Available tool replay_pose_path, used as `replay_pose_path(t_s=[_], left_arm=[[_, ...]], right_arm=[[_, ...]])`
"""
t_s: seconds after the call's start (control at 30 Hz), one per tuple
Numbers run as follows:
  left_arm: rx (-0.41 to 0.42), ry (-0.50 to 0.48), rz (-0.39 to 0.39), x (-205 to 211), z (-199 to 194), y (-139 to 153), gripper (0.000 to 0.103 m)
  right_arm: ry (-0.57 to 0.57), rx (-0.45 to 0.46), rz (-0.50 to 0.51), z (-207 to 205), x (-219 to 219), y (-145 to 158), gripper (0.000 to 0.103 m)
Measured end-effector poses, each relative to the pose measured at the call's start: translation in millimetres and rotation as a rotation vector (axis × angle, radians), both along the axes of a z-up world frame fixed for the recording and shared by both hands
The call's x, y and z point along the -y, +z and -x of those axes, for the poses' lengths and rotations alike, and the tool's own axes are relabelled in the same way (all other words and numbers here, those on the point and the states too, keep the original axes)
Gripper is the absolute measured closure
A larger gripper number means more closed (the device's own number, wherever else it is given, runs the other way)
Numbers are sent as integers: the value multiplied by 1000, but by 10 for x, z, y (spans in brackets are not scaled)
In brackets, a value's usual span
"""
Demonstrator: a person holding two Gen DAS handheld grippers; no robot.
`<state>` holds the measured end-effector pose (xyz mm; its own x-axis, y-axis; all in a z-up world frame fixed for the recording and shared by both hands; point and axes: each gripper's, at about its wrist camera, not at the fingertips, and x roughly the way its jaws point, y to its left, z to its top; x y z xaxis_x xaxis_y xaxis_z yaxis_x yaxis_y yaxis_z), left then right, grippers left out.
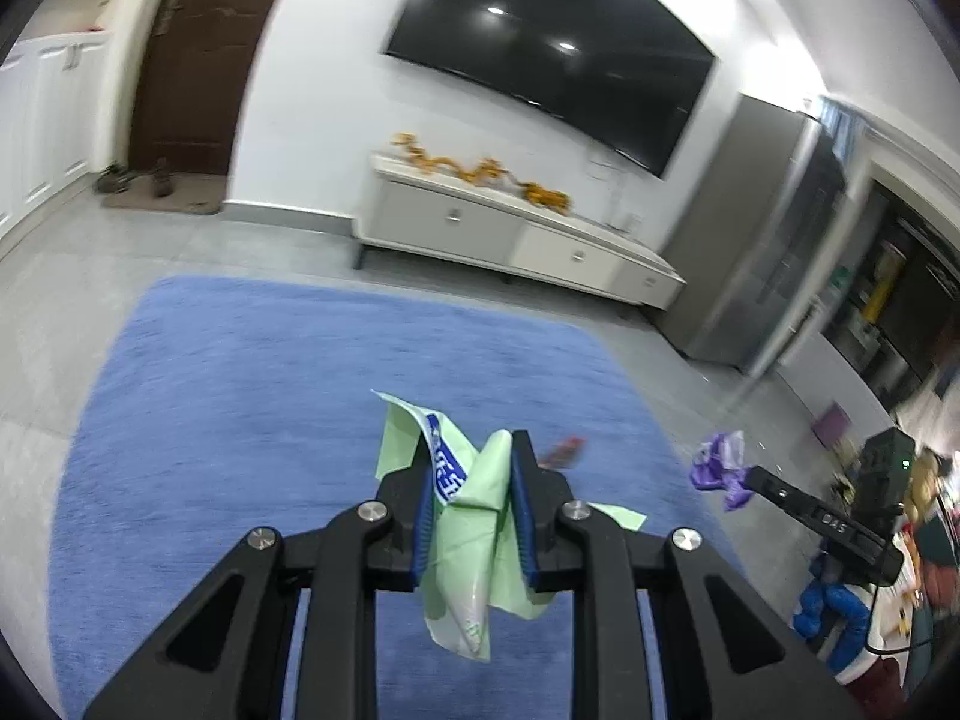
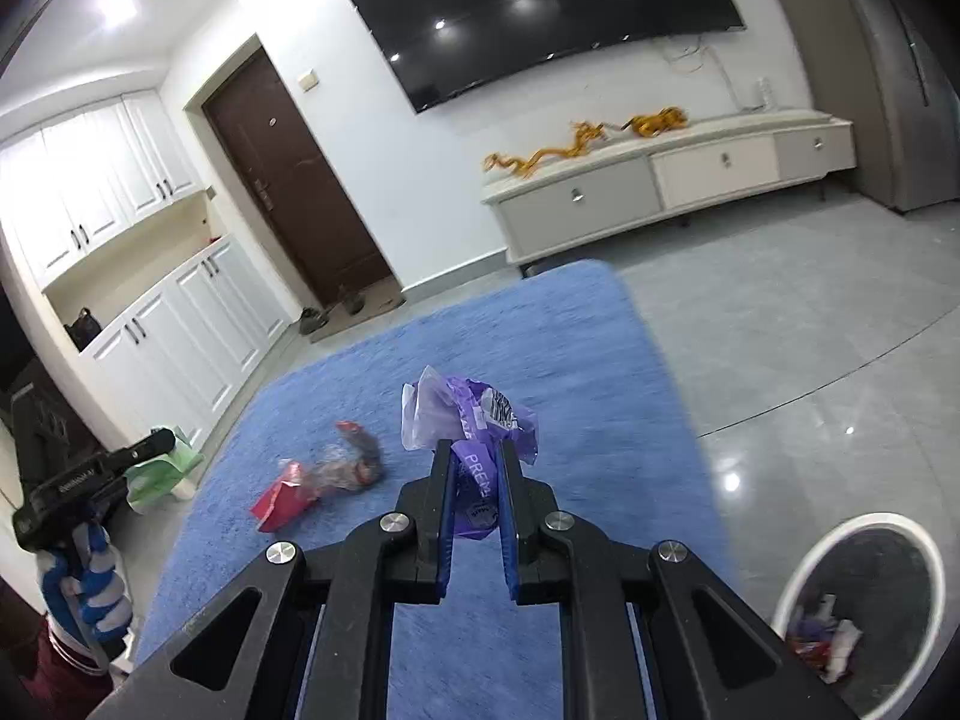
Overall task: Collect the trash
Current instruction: 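Carry both wrappers over the bin and open both tools to drop them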
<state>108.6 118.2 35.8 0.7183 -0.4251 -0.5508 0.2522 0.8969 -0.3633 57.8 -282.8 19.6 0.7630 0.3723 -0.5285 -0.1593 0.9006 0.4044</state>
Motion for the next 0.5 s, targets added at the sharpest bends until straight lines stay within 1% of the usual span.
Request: replay_pose_path(t_s=[0.03, 0.2, 0.23, 0.37, 0.5], left_arm=[[1, -30, 0, 141, 5, 30, 82], [-3, -202, -15, 1048, -16, 107, 82], [-8, -250, -19, 1299, -23, 112, 82], [-25, -387, -39, 2119, -16, 101, 82], [-62, -517, -55, 2953, -20, 31, 82]], right_arm=[[-13, 4, 4, 44, 43, 21, 91], [-141, 10, 15, 400, 640, -4, 91], [-182, 3, 14, 494, 819, -30, 91], [-306, -23, -2, 797, 1372, -156, 91], [-404, -65, -28, 1049, 1787, -379, 91]])
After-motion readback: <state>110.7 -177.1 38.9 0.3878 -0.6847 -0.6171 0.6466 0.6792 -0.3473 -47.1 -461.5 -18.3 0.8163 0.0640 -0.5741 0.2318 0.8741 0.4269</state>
